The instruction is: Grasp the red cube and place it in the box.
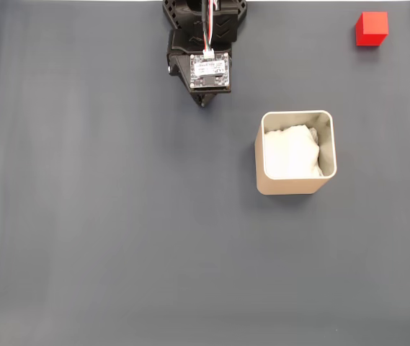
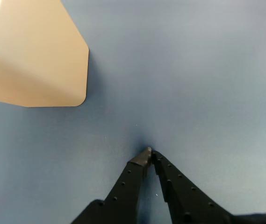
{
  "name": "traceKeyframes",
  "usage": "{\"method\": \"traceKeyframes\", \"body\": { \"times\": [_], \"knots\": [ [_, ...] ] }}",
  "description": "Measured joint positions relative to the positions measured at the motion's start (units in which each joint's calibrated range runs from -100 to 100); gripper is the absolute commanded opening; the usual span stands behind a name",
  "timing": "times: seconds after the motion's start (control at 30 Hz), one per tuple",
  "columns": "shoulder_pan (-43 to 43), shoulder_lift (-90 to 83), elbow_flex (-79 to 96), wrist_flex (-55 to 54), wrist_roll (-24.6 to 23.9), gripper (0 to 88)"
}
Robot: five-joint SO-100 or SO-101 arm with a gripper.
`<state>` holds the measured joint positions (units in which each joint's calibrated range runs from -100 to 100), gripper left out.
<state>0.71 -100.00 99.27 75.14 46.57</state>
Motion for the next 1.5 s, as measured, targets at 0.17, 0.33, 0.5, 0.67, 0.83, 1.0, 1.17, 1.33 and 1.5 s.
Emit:
{"method": "traceKeyframes", "body": {
  "times": [0.17, 0.33, 0.5, 0.67, 0.83, 1.0, 1.17, 1.33, 1.5],
  "knots": [
    [0.0, 0.0, 0.0, 0.0, 0.0, 0.2],
    [0.0, 0.0, 0.0, 0.0, 0.0, 0.2],
    [0.0, 0.0, 0.0, 0.0, 0.0, 0.2],
    [0.0, 0.0, 0.0, -0.49, 0.0, 0.2],
    [0.0, 0.45, 0.0, -6.42, -0.05, 0.2],
    [0.0, 1.25, 0.0, -15.03, -0.05, 0.2],
    [0.0, 3.74, -0.36, -22.5, -0.39, 0.2],
    [0.0, 8.2, -3.01, -27.21, -0.39, 0.2],
    [0.0, 13.2, -7.47, -30.14, -0.39, 0.2]
  ]
}}
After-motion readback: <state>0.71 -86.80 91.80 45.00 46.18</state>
